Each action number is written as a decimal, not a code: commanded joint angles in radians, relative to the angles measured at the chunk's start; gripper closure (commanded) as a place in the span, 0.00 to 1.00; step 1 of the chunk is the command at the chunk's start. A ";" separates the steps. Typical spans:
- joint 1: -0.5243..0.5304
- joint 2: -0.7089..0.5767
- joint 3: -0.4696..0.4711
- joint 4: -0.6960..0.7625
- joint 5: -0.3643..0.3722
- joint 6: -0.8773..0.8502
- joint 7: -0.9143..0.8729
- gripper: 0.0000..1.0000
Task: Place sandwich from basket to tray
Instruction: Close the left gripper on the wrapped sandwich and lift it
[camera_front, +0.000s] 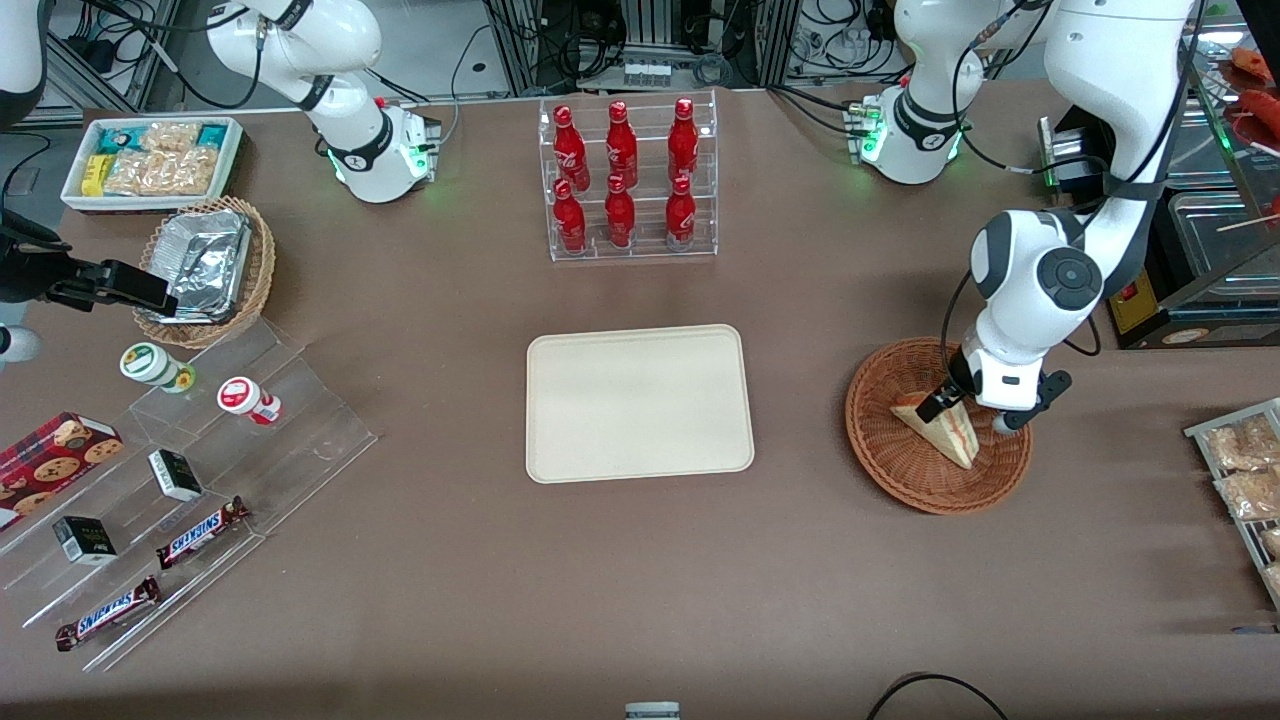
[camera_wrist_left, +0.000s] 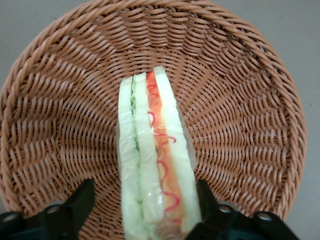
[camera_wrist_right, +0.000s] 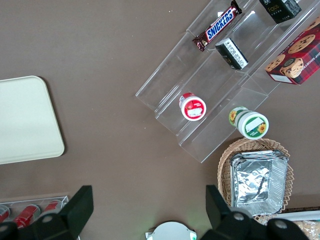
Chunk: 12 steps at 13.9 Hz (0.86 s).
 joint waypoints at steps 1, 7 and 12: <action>-0.006 0.004 0.002 0.021 0.016 0.013 -0.029 0.95; -0.006 -0.052 0.004 0.159 0.022 -0.234 -0.015 1.00; -0.006 -0.065 -0.105 0.471 0.076 -0.687 -0.017 1.00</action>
